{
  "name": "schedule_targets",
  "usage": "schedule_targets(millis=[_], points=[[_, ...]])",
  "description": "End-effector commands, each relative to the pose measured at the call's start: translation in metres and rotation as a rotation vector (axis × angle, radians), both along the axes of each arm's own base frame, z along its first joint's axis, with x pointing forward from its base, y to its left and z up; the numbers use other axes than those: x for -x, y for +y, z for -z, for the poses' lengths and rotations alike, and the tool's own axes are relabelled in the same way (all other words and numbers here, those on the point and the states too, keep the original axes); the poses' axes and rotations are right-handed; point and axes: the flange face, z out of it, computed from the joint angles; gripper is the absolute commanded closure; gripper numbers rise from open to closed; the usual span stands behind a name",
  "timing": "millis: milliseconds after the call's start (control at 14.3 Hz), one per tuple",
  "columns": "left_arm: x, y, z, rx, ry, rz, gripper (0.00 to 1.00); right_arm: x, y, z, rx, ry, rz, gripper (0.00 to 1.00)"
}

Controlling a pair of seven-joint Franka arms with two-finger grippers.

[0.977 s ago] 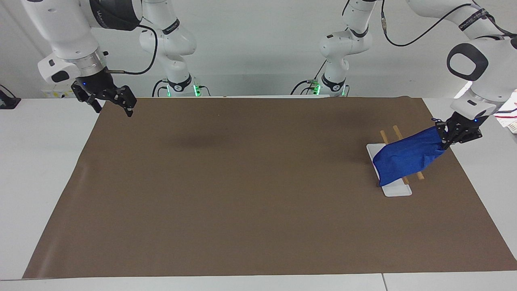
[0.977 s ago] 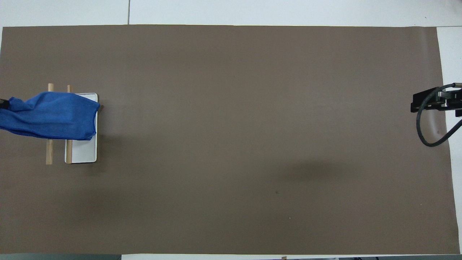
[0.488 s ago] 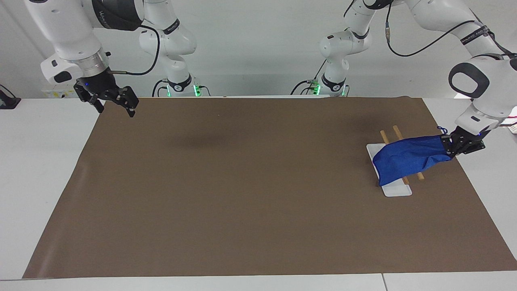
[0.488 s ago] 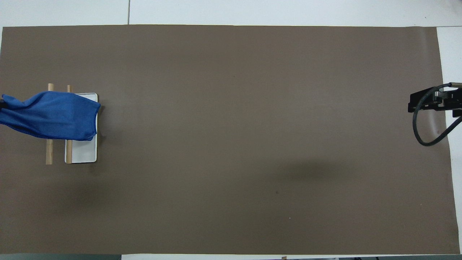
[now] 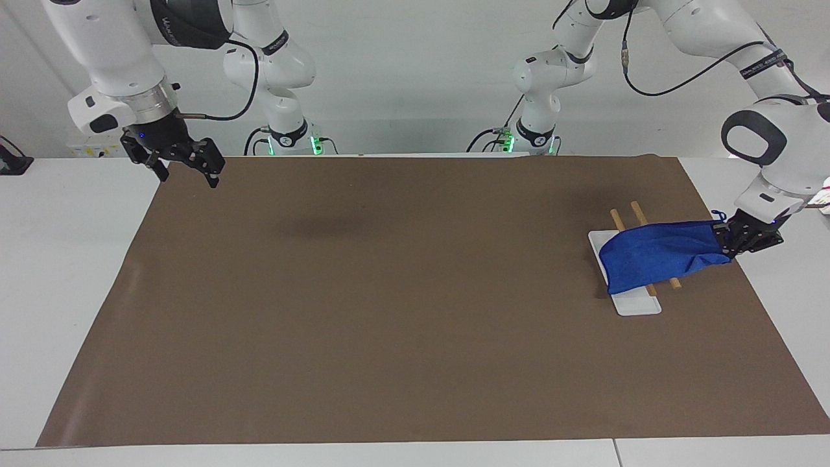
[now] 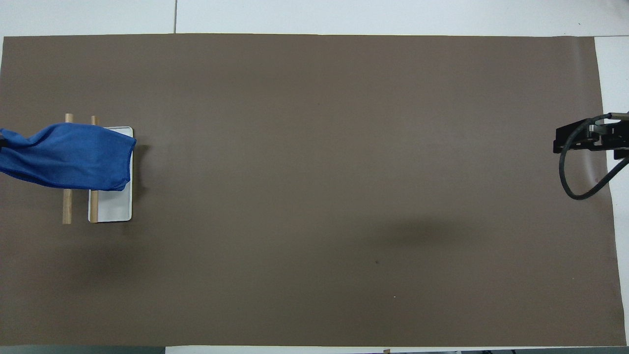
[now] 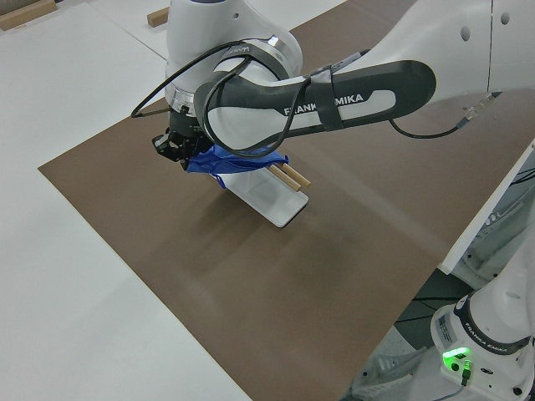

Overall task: Right arm passes towel to left arm to hang
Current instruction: 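Lower the towel with the left gripper over the string between sticks, then open the left gripper and draw it back from the towel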

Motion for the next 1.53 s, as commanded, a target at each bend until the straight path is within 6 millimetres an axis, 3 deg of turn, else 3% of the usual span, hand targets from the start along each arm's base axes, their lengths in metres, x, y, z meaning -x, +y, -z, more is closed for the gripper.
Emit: schedule_targets(millis=[0,70,349,488,698,1116,1326,1465], points=[[0.005,0.005,0.005,-0.015,-0.006,-0.004,0.43,0.003,0.001,0.000,-0.004,0.006,0.007,0.00],[0.005,0.004,0.005,-0.014,-0.004,-0.002,0.00,0.004,0.001,0.000,-0.004,0.007,0.007,0.00],[0.004,-0.008,-0.010,-0.006,0.002,0.001,0.00,0.003,0.003,0.000,-0.042,0.005,0.013,0.00],[0.006,-0.023,-0.026,0.009,0.013,-0.027,0.00,0.004,-0.001,0.000,-0.056,0.006,0.023,0.00],[0.010,-0.064,-0.056,0.037,0.036,-0.084,0.00,0.003,-0.001,0.000,-0.054,0.003,0.025,0.00],[0.019,-0.175,-0.110,0.089,0.083,-0.290,0.00,0.002,-0.001,0.000,-0.054,-0.005,-0.005,0.00],[0.019,-0.193,-0.144,0.094,0.118,-0.267,0.00,0.002,-0.005,0.000,-0.053,-0.008,-0.027,0.00],[0.020,-0.194,-0.162,0.100,0.123,-0.285,0.00,0.002,-0.007,-0.001,-0.038,-0.005,-0.028,0.00]])
